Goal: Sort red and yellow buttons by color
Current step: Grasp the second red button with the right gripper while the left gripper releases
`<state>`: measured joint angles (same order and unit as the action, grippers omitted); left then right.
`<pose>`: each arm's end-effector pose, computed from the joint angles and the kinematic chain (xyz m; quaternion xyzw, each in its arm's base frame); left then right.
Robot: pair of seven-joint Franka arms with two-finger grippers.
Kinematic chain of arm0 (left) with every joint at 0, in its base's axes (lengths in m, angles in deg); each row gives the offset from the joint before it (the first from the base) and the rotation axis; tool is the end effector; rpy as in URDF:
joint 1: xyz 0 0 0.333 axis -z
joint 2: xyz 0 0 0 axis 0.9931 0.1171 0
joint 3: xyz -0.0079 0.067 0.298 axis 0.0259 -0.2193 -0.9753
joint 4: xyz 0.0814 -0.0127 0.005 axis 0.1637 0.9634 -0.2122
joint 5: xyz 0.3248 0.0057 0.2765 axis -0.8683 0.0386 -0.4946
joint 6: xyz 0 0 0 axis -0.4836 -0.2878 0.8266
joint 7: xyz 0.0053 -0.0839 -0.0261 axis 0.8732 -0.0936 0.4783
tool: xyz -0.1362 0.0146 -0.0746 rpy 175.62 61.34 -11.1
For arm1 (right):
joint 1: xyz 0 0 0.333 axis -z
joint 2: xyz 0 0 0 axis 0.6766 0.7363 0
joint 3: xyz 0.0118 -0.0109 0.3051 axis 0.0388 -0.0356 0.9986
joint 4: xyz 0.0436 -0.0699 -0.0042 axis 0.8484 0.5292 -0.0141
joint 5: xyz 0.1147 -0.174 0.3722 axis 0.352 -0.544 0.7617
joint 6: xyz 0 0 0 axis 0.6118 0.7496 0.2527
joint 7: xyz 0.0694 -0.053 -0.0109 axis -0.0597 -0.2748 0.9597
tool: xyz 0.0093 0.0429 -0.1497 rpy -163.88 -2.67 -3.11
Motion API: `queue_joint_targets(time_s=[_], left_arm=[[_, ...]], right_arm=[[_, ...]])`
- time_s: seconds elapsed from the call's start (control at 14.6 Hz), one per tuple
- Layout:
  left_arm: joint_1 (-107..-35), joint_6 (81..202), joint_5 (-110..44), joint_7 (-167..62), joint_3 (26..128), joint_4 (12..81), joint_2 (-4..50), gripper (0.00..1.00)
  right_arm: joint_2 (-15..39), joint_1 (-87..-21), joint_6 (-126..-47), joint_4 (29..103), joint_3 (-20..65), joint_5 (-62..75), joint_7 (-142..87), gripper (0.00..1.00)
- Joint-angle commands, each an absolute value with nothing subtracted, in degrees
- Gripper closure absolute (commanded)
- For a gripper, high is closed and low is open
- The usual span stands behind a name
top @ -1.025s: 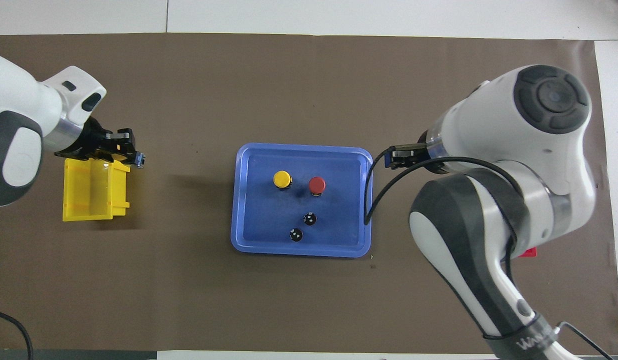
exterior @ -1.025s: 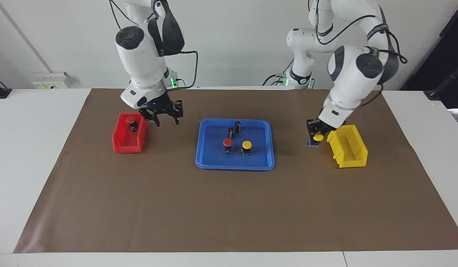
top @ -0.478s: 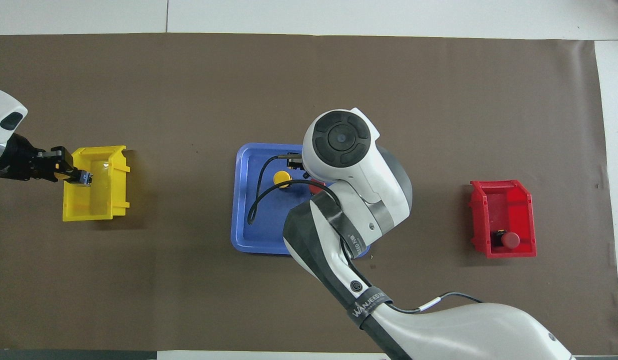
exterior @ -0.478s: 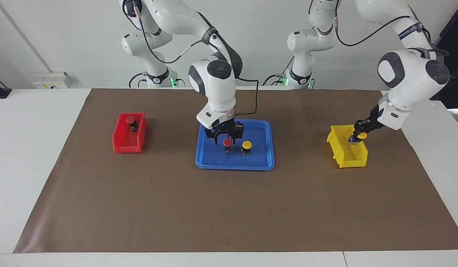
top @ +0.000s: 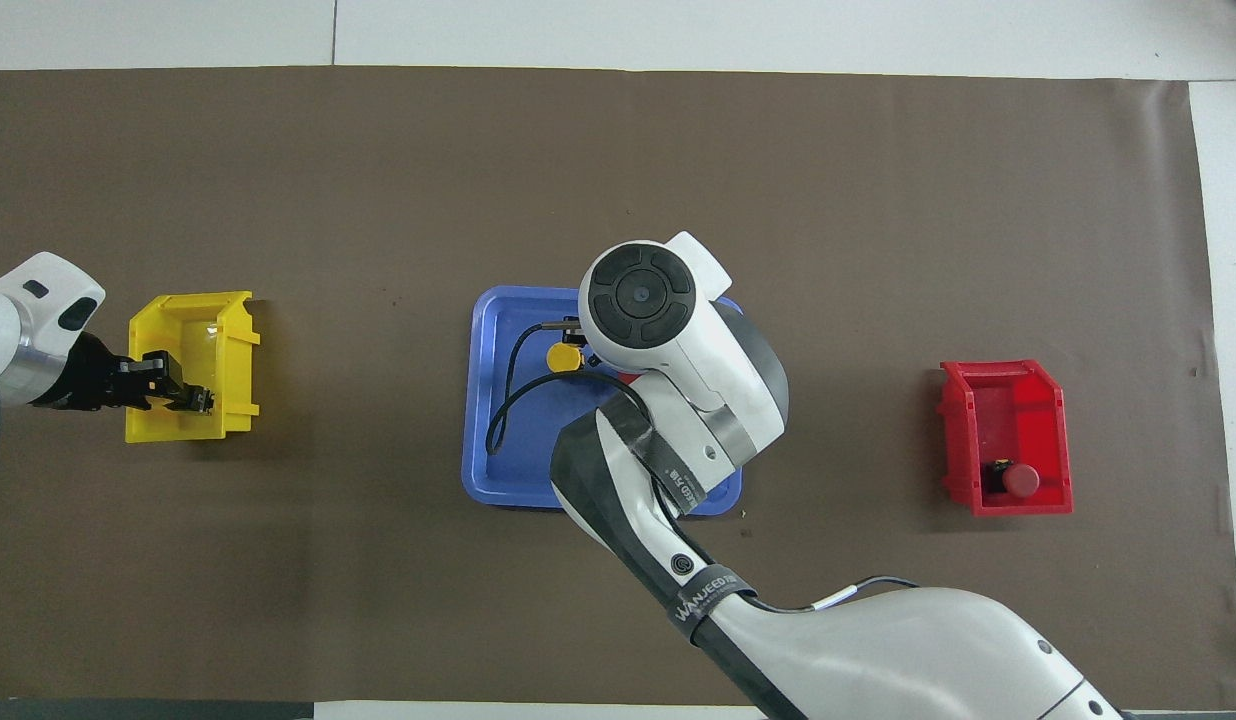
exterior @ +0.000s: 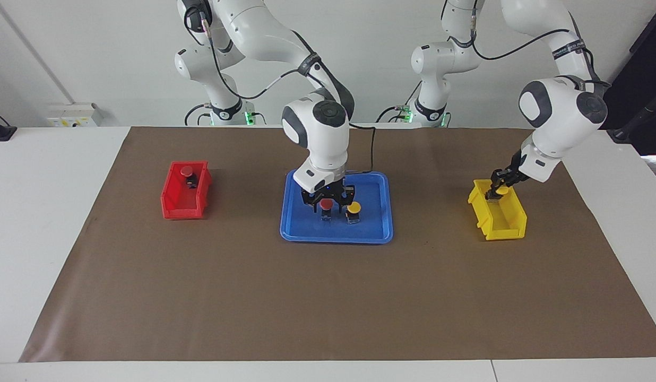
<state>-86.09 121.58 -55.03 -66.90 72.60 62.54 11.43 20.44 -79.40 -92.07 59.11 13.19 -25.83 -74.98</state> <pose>0.5373 0.0350 0.3077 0.9967 0.0582 -0.0526 0.0229 0.5741 0.3940 0.2910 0.9989 -0.0336 0.0316 0.0014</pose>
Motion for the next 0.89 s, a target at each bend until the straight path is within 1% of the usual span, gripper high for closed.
queue_joint_targets(time_s=[0.0,0.14,0.27,0.41,0.48,0.62,0.75,0.82], left_arm=[[-86.8,127.0,-55.8,-67.3,73.1,67.1,9.9,0.98],[-86.8,129.9,-55.8,-67.1,73.1,68.0,10.1,0.98],[-86.8,130.4,-55.8,-67.3,73.1,68.1,10.2,0.98],[-86.8,131.0,-55.8,-67.4,73.1,68.1,10.6,0.98],[-86.8,131.0,-55.8,-67.6,73.1,68.1,10.6,0.94],[-86.8,130.5,-55.8,-67.8,73.1,68.1,10.5,0.64],[-86.7,130.1,-55.8,-67.7,73.1,67.9,10.5,0.49],[-86.7,129.2,-55.8,-67.7,73.1,67.3,10.6,0.45]], right_arm=[[19.1,-80.2,-92.6,62.4,13.0,-27.0,-75.7,0.28],[18.6,-80.3,-94.0,64.0,13.0,-26.7,-75.7,0.28],[18.4,-80.3,-95.9,65.4,13.1,-26.4,-75.7,0.28],[18.0,-80.3,-96.2,66.1,13.1,-26.2,-75.6,0.30],[18.0,-80.3,-96.1,66.1,13.3,-26.2,-75.6,0.30],[17.8,-80.3,-96.1,66.5,13.3,-26.1,-75.6,0.33],[17.8,-80.3,-96.1,66.8,13.3,-25.3,-75.6,0.33],[17.7,-80.3,-96.1,66.9,13.3,-24.9,-75.5,0.35]])
